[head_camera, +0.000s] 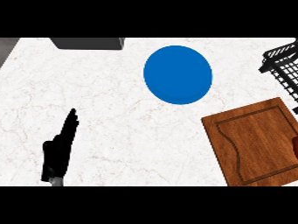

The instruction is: Pick the sweet potato from the cutting board and place it in the tiered basket

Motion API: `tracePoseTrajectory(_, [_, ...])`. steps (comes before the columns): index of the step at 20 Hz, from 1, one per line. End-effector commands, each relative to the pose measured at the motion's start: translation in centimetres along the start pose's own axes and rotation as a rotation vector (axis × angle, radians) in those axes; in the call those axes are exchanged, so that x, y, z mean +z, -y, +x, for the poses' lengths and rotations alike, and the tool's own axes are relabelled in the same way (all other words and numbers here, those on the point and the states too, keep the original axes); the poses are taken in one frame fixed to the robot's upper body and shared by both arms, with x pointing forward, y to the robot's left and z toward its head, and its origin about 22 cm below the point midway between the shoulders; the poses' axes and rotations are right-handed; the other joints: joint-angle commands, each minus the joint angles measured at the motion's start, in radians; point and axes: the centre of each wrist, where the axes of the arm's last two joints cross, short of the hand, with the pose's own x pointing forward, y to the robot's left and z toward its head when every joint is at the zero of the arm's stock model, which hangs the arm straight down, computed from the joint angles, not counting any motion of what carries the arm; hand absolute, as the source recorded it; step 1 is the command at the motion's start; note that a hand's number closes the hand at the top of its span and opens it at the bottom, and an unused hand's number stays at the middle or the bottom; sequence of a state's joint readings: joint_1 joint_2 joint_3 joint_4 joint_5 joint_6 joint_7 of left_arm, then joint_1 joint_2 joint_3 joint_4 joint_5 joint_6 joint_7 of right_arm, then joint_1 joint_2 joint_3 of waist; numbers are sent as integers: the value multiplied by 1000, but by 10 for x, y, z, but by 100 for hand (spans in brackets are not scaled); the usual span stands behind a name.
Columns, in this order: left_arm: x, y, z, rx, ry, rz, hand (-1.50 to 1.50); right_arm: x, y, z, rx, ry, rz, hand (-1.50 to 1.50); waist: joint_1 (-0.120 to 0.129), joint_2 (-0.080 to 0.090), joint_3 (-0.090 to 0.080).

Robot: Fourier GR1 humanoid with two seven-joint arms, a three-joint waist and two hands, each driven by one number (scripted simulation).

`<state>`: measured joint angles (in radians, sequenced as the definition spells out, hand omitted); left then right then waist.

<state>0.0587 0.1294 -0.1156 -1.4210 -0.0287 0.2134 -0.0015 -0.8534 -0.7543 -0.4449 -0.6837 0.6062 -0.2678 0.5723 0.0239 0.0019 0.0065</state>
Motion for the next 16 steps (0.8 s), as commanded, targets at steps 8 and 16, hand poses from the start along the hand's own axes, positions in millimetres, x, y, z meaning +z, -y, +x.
tracePoseTrajectory(8, [-6, -14, -4, -4, -60, 15, 0, -7, 12, 8, -412, 58, -139, -150, -4, 6, -5])
tracePoseTrajectory(16, [15, -15, -7, -3, -68, 37, 0, -28, 88, -34, -443, -36, -492, -150, -45, -12, -7])
